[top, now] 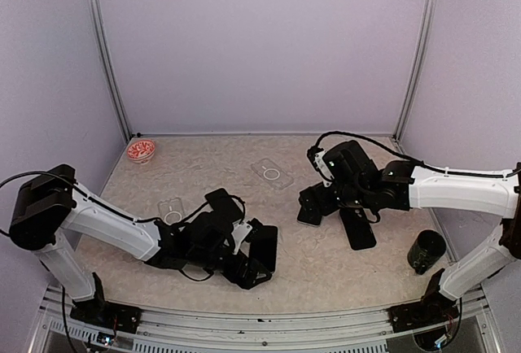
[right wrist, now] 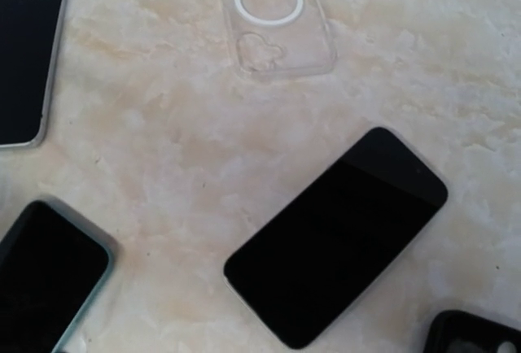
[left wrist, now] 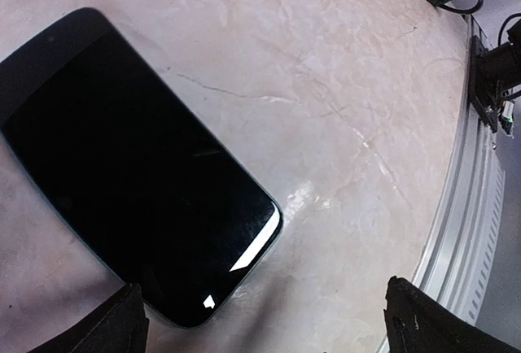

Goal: Put the phone into the phone case
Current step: Rotate the phone at the center of the board, then pick up the phone at the center of the board.

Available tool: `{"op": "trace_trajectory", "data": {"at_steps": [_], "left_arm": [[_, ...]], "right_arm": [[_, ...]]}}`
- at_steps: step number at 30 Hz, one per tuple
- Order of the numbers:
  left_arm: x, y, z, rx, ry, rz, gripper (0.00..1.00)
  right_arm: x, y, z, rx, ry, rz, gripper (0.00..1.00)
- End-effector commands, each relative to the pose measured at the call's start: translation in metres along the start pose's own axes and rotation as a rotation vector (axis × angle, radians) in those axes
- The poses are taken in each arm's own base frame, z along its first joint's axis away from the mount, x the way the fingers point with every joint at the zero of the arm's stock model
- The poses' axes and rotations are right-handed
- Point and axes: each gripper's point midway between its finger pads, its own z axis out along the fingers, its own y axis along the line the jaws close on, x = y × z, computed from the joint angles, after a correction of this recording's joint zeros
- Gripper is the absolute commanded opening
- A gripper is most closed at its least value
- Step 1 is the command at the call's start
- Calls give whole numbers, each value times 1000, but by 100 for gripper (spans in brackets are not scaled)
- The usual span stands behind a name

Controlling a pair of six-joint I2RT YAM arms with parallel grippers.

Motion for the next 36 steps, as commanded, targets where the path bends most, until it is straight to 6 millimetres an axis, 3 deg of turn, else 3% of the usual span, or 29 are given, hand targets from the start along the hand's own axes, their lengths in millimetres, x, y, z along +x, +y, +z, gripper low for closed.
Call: {"op": "trace_trajectory", "data": {"at_steps": [1, 6, 10, 15, 19, 24, 32, 36], "left_arm": [[-10, -26, 8, 72, 4, 42, 99], [-18, -44, 27, 114, 20, 67, 99], [-19, -45, 39, 104, 34, 82, 99], [-41, -45, 28, 55, -25, 119, 99], [-68, -44, 3, 18, -98, 127, 99], [-92, -20, -35, -66, -198, 74, 99], [-107, 37, -108, -215, -356, -52, 99], [-112, 51, -138, -285, -417, -73, 99]], "right_arm": [[4, -6, -6, 5, 17, 26, 100], [13, -7, -5, 9, 42, 27, 100], [21, -11, -6, 23, 60, 27, 100], [31, -11, -6, 11, 73, 42, 100], [39, -12, -3, 16, 92, 55, 100], [46, -3, 7, -5, 112, 96, 100], [61, 55, 40, -39, 167, 68, 100], [61, 89, 56, -67, 188, 60, 100]]}}
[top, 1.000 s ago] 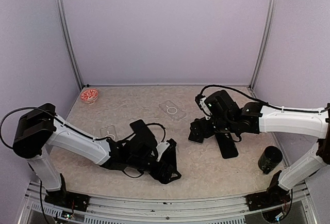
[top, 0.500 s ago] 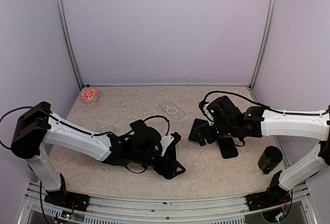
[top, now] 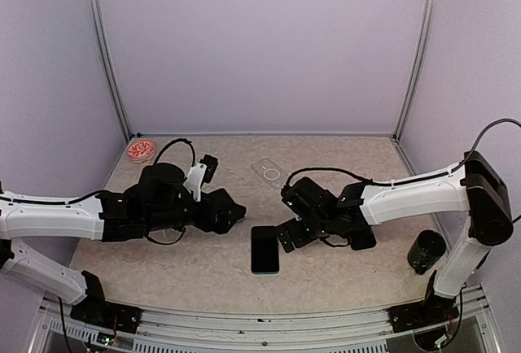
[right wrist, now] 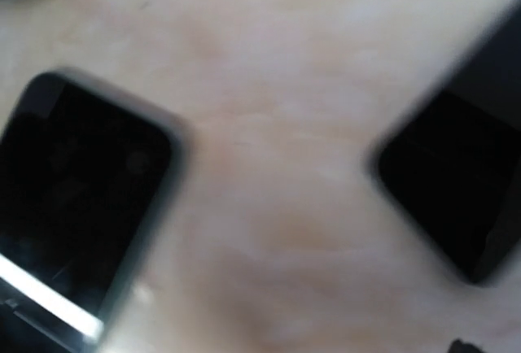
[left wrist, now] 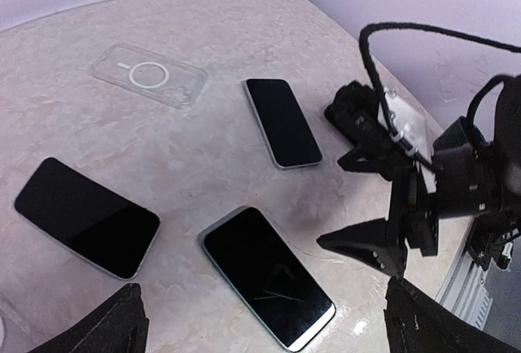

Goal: Put the phone into the phone case
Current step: Pick up the phone at the center of the board.

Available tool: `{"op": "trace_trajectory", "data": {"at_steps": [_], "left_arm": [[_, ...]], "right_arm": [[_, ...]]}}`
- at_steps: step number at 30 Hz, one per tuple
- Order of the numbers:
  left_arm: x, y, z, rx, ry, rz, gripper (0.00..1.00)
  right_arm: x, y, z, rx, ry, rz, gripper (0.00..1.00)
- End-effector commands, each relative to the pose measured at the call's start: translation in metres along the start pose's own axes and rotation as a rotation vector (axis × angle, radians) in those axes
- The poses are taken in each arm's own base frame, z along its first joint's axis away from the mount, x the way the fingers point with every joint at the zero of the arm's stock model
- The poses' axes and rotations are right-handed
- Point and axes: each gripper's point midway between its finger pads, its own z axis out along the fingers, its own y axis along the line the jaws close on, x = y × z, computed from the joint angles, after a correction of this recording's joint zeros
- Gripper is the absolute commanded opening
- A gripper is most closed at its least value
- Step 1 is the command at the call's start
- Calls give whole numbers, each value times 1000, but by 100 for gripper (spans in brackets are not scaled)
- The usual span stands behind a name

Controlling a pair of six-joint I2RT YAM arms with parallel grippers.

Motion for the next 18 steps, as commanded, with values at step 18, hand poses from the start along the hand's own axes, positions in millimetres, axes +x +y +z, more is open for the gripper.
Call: {"op": "trace_trajectory", "data": {"at_steps": [18], "left_arm": [[-11, 38, -37, -145, -74, -25, 99]], "right_arm": [[-3, 95, 38, -21, 40, 74, 100]]}}
